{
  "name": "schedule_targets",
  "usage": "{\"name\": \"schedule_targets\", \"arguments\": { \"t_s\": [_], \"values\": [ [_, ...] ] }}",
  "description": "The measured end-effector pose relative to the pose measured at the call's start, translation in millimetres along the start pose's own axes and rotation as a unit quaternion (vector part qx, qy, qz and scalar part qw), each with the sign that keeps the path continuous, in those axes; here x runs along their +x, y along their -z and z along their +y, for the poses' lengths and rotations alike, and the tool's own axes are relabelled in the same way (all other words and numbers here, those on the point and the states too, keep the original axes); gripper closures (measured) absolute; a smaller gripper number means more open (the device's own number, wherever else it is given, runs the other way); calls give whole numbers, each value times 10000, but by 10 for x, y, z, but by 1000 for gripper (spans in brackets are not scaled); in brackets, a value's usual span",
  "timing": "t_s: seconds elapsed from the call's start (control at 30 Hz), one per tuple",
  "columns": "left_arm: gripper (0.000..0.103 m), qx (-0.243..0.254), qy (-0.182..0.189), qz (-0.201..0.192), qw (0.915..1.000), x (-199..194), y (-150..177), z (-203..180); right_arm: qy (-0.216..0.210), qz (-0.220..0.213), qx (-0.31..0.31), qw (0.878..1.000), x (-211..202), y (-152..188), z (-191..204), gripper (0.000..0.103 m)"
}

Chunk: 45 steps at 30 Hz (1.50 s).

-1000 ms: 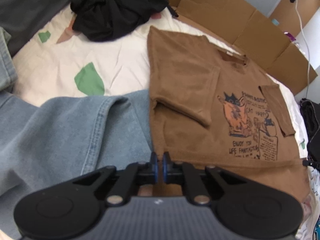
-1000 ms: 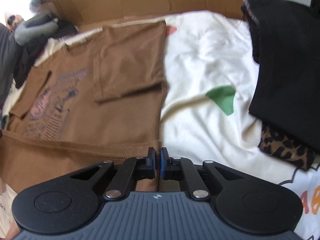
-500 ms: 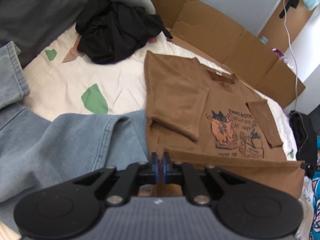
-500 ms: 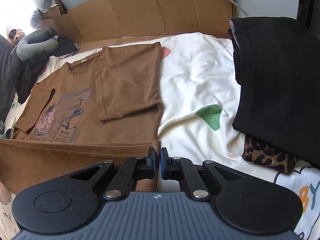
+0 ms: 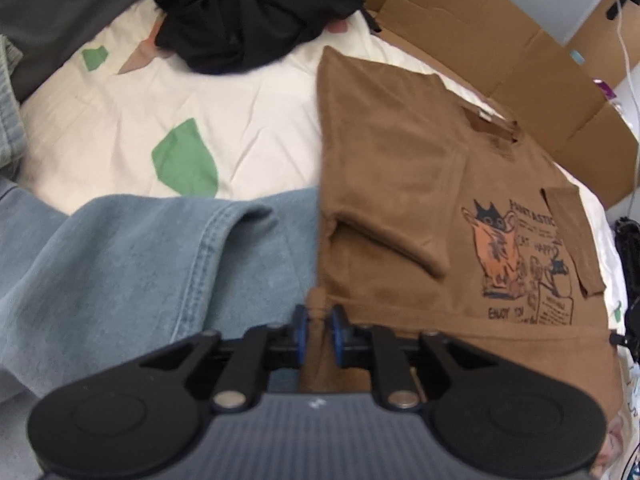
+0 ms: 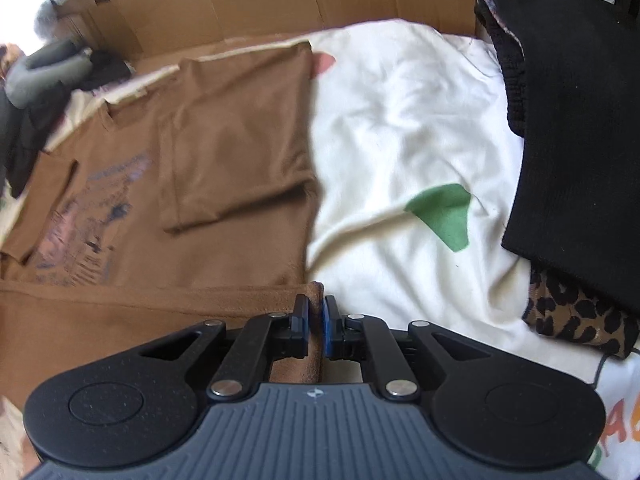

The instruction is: Fold clothes

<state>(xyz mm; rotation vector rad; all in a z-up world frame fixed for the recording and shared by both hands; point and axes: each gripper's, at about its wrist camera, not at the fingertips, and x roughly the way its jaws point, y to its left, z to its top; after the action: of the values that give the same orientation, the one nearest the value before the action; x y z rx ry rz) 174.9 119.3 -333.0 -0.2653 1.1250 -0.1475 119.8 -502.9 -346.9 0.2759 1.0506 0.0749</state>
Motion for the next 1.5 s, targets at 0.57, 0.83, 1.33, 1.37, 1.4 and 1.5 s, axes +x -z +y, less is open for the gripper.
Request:
{"name": "schedule_targets", "arguments": {
  "t_s": [0.57,0.83,1.33,1.37,1.4,1.5],
  "values": [
    [97,-59,95,-54,9999,-11,40,22,-191,104,-2,9998,75,41,-14,95],
    [99,104,-44,-329,9994,-289,87,-51,-47,-156,-169,9997,-175,53,42,100],
    [99,368,-67,-831,9958,-549,-409,-212,108,-721,-262,9970,-434,-532,206,100],
    [99,414,-79,-859,9954,-532,-472,-227,130,-748,-299,9967,-426,-597,225,100],
    [99,455,-88,-888,9950,-516,-536,-242,152,-774,-336,9963,-417,-662,245,100],
    [99,503,-104,-965,9940,-476,-743,-272,220,-824,-458,9953,-346,-879,301,100]
  ]
}}
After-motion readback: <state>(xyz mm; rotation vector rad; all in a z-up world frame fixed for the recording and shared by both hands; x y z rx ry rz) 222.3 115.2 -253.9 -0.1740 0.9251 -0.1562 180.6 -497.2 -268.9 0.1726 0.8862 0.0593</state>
